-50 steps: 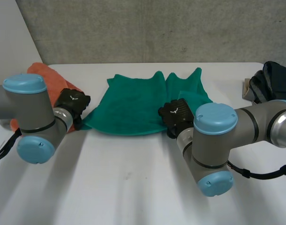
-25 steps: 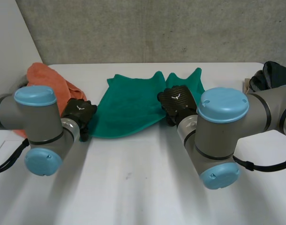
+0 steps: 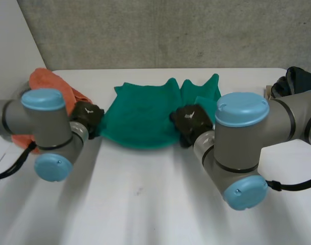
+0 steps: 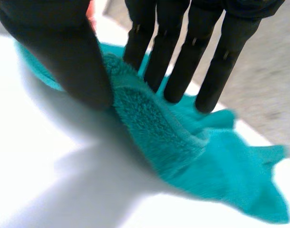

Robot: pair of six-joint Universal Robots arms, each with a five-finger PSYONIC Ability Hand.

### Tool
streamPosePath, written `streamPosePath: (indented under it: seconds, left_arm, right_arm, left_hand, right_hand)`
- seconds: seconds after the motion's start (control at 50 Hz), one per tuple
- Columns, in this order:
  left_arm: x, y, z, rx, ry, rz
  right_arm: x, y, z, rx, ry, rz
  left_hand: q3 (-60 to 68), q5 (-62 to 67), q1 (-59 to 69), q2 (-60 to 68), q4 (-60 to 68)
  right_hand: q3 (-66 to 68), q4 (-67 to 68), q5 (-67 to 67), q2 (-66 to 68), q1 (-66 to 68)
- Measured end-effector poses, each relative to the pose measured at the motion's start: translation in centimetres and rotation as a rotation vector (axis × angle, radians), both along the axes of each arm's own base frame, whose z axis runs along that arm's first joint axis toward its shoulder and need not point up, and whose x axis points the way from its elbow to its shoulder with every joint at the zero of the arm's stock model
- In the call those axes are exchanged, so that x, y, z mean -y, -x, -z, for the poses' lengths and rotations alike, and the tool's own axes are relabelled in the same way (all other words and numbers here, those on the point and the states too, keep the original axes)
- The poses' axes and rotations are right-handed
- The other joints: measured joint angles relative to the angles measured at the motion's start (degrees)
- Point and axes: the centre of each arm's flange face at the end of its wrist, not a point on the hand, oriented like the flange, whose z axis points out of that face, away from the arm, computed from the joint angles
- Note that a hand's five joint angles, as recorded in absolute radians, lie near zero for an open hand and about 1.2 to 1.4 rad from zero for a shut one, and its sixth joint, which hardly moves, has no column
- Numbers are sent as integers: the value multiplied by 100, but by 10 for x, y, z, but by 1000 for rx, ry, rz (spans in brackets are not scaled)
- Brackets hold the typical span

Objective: Fold the laundry.

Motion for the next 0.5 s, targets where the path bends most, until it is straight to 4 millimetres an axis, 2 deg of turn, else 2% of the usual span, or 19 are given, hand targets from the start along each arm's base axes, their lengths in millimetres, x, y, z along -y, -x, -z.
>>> streamPosePath:
  seconds: [0.04,0.06,0.08,0.12,0.16,0.28,0.34,0.4,0.5]
  left_arm:
    - [1,-4,-12,-18,18,-12]
    - [1,-5,-17,-25,25,-15]
    - [1,-7,-24,-36,35,-19]
    - [-1,-9,-38,-60,56,-21]
    - [-4,-11,-51,-84,77,-17]
    - [-21,-12,-88,-154,127,18]
    - [-30,-11,-103,-181,142,37]
    - [-39,-10,-116,-206,153,57]
    - [-53,-6,-136,-241,173,87]
  right_arm:
    - [-7,0,6,-61,-48,-61]
    - [-8,0,7,-69,-54,-69]
    - [-8,0,8,-98,-74,-96]
    - [-2,3,5,-118,-93,-107]
    - [9,7,-2,-106,-92,-84]
    - [58,23,-41,18,-25,52]
    - [70,26,-50,26,20,60]
    - [79,25,-52,-35,92,23]
    - [87,18,-41,-200,210,-65]
  left_hand:
    - [0,0,0,0,0]
    - [0,0,0,0,0]
    - [0,0,0,0,0]
    - [0,0,0,0,0]
    - [0,0,0,0,0]
    - [0,0,0,0,0]
    - [0,0,0,0,0]
    - [0,0,0,0,0]
    - [0,0,0,0,0]
  right_hand:
    - [-1770,-1656,-1738,-1814,-1690]
    - [-1967,-1962,-2037,-2016,-1889]
    - [-2746,-2777,-2733,-2747,-2637]
    - [-3193,-3176,-3105,-3118,-2922]
    - [-3211,-3190,-3105,-3119,-2922]
    - [-3211,-3190,-3104,-3119,-2922]
    - [-3207,-3188,-3105,-3115,-2922]
    - [-3164,-3177,-3062,-3076,-2900]
    - [-2832,-2944,-2775,-2744,-2738]
